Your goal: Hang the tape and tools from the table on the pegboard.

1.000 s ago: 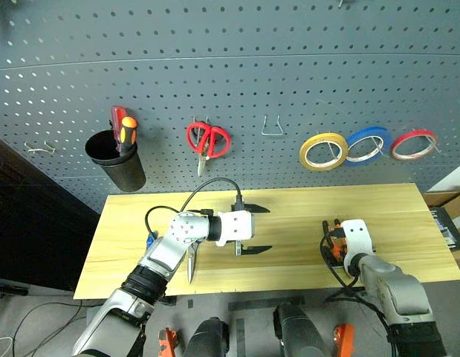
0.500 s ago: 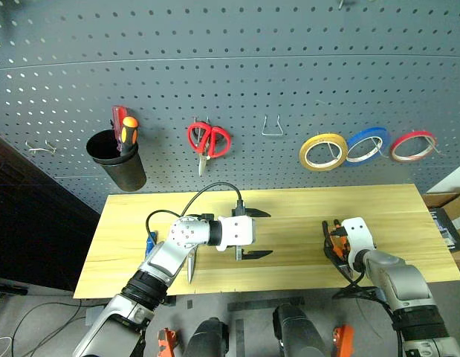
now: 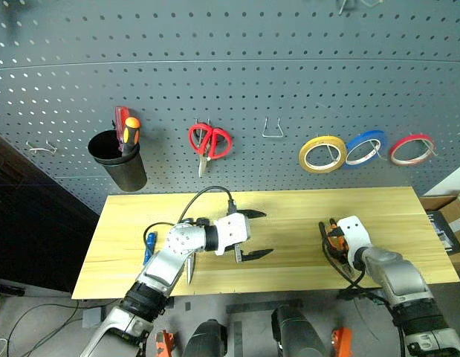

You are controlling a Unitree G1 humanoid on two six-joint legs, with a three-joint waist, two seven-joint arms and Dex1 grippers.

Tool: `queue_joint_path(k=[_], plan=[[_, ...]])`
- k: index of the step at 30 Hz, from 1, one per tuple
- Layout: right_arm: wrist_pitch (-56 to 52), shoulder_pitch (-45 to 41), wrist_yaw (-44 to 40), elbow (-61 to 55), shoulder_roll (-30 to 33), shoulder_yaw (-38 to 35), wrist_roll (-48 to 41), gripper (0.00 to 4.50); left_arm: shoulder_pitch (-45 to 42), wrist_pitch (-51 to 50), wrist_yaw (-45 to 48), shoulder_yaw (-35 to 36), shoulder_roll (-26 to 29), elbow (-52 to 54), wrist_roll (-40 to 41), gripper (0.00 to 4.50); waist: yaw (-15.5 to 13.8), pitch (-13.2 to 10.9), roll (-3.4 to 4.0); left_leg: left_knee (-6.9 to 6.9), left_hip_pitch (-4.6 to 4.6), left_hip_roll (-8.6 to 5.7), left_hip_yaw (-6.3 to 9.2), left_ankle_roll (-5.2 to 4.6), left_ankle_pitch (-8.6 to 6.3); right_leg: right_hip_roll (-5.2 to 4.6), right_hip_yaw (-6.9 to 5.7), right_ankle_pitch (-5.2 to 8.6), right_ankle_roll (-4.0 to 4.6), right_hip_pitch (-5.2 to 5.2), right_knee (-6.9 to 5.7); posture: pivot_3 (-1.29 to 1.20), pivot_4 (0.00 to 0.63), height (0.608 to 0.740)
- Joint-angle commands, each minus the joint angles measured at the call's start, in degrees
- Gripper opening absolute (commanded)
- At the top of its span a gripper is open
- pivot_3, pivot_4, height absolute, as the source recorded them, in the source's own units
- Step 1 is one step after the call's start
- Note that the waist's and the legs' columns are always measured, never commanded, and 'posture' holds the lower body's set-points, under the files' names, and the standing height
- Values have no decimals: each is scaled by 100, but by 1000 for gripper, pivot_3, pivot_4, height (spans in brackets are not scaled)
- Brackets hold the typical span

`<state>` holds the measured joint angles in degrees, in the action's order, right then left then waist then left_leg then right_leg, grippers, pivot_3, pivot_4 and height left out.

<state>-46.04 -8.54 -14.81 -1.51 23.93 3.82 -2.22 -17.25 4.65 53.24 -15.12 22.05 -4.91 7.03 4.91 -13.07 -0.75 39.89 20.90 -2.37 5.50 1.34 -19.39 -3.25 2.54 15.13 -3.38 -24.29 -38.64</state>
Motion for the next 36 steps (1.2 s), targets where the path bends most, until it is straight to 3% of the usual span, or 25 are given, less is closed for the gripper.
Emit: queue_joint_path(k=[1,4,7,13,23,31,36], plan=[[46,239,475,-1544,-263,176,323,2627,391,-726,-204,511,91,733,634,4500,5,1,2,-1,0,0,0,0,0,1,0,0,0,-2,-2,-84,203,740],[16,472,819,-2801,-572,365,563,2623,604,-1317,-690,996,-44,1157,1054,4500,-28,0,4,3,1,-5,0,1,0,-1,0,0,0,-1,-2,-64,199,740],[195,621,1106,-3746,-827,642,871,2621,768,-1126,-976,1270,-112,1344,1043,4500,-71,3,5,4,2,-4,11,6,2,0,-6,0,0,1,-2,-63,195,740],[678,-162,1579,-4257,-1338,1313,1550,2620,971,-733,-1126,1493,-248,1374,1086,4500,-143,12,0,3,0,-8,10,14,4,2,-8,0,0,0,5,-69,189,740],[1780,-2863,1590,-2456,-1969,1096,1640,2604,1120,-585,-840,1200,-224,1531,1070,4500,-142,15,-3,-5,1,-6,10,19,7,7,-14,-5,9,-6,7,-48,179,740],[3269,-3582,1587,-605,-1904,521,1380,2603,934,-576,-1011,1088,-354,1508,1007,4500,-169,17,-5,-8,4,-10,5,18,6,7,-16,-5,9,-8,12,-24,178,740],[4464,-3428,1712,544,-1719,435,1435,2603,847,-555,-1056,1049,-382,1442,959,4500,-158,17,-5,-12,4,-7,2,18,6,8,-16,-5,9,-14,6,-15,182,740]])
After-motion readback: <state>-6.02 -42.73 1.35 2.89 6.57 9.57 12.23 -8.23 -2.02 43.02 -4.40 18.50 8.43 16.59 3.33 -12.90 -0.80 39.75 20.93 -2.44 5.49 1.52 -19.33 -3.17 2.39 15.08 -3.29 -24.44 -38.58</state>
